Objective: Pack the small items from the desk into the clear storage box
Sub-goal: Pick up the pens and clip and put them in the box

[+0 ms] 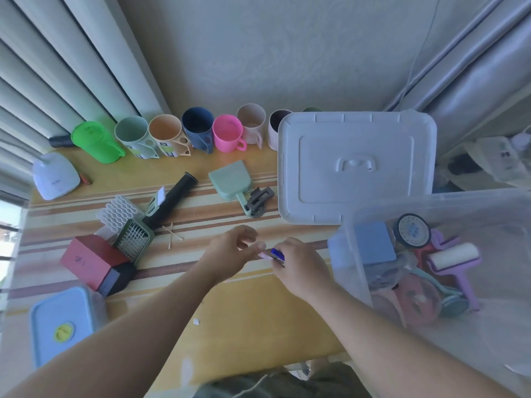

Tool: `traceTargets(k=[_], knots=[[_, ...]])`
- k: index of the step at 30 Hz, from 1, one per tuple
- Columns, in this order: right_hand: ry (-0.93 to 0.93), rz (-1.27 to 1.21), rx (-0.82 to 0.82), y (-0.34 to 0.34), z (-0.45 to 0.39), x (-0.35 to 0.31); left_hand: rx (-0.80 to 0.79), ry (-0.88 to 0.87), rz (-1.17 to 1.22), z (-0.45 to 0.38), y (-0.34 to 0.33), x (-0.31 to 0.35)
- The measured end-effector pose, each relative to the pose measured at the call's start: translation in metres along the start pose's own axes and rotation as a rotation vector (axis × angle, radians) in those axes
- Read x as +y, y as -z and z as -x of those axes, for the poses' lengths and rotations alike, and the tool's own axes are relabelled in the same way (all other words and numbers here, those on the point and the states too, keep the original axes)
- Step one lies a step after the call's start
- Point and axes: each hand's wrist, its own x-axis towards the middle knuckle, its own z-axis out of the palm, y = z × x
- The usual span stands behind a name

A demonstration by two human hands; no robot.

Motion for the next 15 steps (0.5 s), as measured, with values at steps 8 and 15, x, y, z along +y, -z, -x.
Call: traceTargets(k=[8, 15], knots=[[-0.098, -0.08, 0.137, 0.031, 0.01, 0.003, 0.23, -0.041, -0.774, -0.131, 0.002, 0.03], [-0.051, -0.04, 0.153, 0.043, 0.021, 0.007, 0.258, -0.109, -1.007, -0.141, -0.027, 0.023]])
